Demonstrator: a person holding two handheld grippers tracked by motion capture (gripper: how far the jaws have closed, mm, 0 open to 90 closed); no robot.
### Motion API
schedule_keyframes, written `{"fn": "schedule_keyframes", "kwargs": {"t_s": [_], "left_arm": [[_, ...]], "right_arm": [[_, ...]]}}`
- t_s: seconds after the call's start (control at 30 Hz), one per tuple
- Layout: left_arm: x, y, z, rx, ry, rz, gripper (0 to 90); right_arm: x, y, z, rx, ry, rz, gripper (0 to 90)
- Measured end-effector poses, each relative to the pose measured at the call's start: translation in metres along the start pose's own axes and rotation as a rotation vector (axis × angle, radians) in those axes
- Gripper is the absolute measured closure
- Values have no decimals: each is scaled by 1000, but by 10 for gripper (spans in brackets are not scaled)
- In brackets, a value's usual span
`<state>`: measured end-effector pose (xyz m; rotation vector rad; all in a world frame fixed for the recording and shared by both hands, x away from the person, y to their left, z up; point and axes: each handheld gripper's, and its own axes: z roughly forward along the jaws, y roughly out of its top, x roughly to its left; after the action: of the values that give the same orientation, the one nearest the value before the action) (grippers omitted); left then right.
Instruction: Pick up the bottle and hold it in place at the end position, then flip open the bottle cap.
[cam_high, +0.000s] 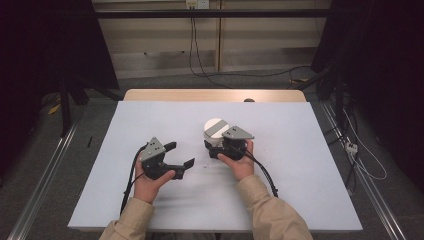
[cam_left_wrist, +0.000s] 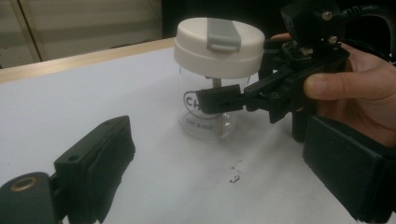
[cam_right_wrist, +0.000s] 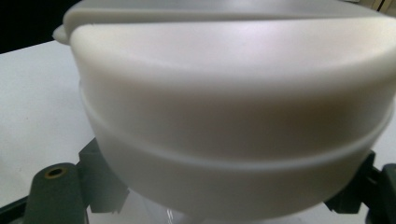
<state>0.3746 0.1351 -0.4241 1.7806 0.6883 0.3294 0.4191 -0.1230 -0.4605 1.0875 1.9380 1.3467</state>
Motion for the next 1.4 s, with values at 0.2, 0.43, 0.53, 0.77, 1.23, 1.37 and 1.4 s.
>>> {"fn": "schedule_keyframes", "kwargs": {"t_s": [0.2,0.43,0.53,0.77,1.23,1.37,1.4], "left_arm": [[-2,1,4,18,-8,10,103],[-3,6,8,25,-19,11,112],[-2,5,9,29,-23,7,129],[-1,7,12,39,-22,7,212],[3,17,28,90,-64,-19,470],[0,19,35,108,-92,-12,578],[0,20,36,109,-100,-12,623]], "right_arm": [[0,0,0,-1,2,1,187],[0,0,0,2,2,-1,187],[0,-1,0,0,0,0,187],[0,-1,0,0,2,0,187],[-1,-1,0,2,5,-2,187],[-1,-1,0,2,4,-2,187],[-1,-1,0,3,4,-2,188]]}}
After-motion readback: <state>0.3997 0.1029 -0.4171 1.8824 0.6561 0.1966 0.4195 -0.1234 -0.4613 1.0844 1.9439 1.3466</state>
